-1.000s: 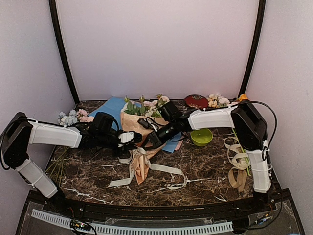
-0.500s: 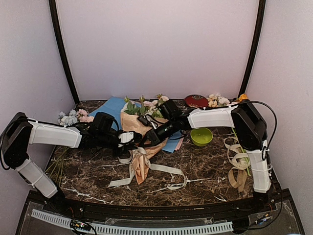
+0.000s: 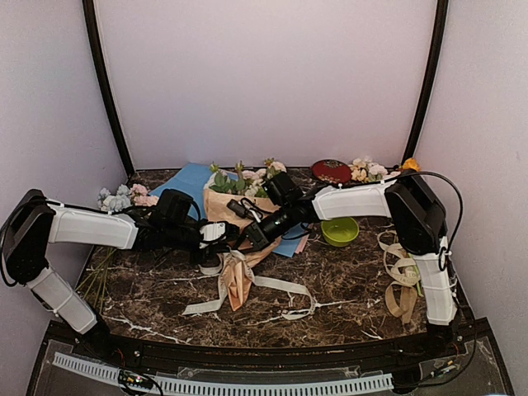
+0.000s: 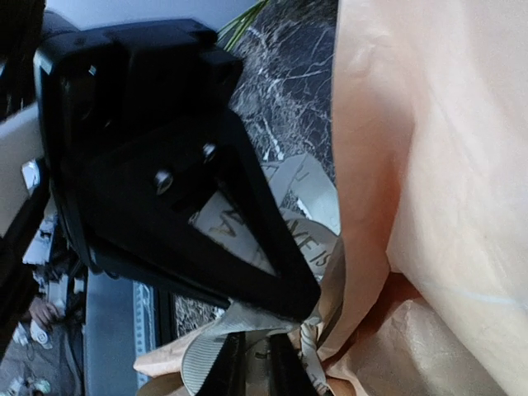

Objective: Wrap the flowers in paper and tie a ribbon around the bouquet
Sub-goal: Cross the half-tied ribbon over the folded bouquet.

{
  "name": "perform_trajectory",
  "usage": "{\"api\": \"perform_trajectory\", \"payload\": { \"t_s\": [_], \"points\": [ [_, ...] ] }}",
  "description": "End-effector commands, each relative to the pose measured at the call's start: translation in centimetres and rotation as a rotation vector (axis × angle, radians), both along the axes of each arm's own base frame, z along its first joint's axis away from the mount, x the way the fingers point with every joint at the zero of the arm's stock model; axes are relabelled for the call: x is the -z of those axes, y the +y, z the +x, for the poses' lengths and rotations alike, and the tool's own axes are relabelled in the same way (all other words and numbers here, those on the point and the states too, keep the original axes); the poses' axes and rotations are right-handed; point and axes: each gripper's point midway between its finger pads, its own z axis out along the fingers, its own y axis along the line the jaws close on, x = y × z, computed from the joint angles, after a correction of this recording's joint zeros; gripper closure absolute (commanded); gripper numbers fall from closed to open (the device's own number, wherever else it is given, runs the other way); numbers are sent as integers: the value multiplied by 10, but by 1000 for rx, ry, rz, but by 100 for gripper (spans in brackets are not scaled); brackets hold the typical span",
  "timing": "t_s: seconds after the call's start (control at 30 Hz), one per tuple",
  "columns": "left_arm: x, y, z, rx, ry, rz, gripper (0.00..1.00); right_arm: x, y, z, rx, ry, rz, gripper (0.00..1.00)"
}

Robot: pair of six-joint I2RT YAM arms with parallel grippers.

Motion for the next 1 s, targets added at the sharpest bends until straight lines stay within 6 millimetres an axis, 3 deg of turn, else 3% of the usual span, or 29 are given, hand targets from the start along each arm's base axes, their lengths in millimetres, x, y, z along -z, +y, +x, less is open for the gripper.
{"api": "perform_trajectory", "payload": {
  "t_s": [0.0,0.13,0.37,0.47,0.6,0.67,0.97],
  "points": [
    [-3,-2,-4,15,20,-7,98,-16,8,-3,-20,-5,81,95],
    [-6,-2,-4,12,14,-11,93,-15,8,0,-4,-8,69,100],
    [-26,-3,-11,47,11,-22,61,-19,2,7,25,-34,44,100],
    [-34,-3,-17,72,19,-23,62,-20,0,12,48,-62,20,100],
    [-40,-5,-20,94,16,-36,76,-17,-3,16,62,-93,-19,100],
    [-39,-6,-19,97,15,-35,78,-18,-3,16,59,-91,-19,100],
    [-29,-10,-23,159,22,-2,70,-24,-2,14,49,-89,0,100]
  ]
}}
